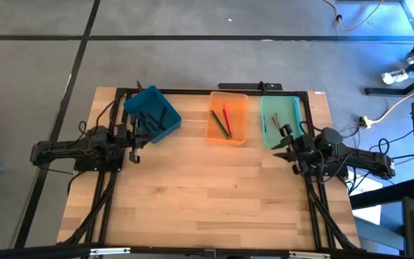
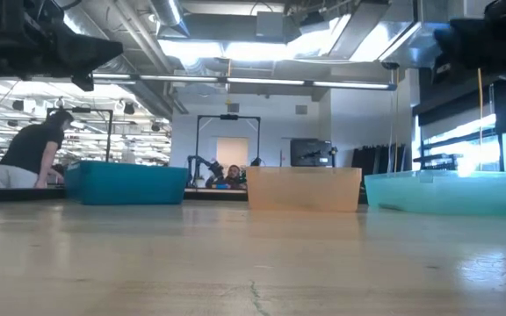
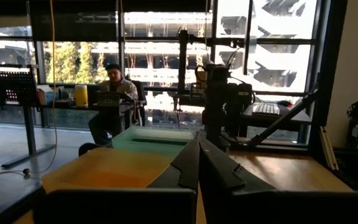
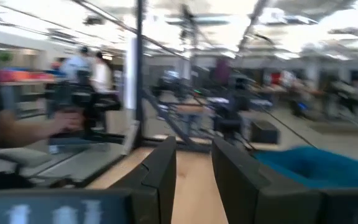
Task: Sort crayons/erasers/pens/pencils in bins
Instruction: Return to Home Position
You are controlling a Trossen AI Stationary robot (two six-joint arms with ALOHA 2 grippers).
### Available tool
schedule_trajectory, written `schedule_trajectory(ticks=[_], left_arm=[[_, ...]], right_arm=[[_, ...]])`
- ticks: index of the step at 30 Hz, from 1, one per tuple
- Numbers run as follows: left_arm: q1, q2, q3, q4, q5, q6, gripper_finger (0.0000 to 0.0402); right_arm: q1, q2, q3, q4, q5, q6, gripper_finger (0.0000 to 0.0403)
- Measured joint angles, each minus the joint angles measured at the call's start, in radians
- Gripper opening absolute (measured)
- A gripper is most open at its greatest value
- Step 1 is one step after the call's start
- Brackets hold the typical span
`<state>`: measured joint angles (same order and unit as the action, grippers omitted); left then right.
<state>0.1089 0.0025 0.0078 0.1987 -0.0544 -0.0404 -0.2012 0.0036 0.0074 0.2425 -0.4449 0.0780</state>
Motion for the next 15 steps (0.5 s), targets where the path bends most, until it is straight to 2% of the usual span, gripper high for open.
schedule_trajectory(ticks=[2,4,10,15], left_arm=[[0.0,0.0,0.0,-0.031,-0.006,-0.011,0.0],[-0.001,0.0,0.0,-0.065,-0.008,-0.033,0.0],[-0.018,0.0,0.0,-0.077,0.005,-0.056,0.0],[-0.018,0.0,0.0,-0.119,0.006,-0.062,0.0]], right_arm=[[0.0,0.0,0.0,-0.031,0.063,0.015,0.0107],[0.0,0.0,0.0,-0.046,0.074,0.019,0.0099],[0.0,0.0,0.0,-0.03,0.051,0.025,0.0014],[0.0,0.0,0.0,-0.026,0.035,0.03,0.0015]])
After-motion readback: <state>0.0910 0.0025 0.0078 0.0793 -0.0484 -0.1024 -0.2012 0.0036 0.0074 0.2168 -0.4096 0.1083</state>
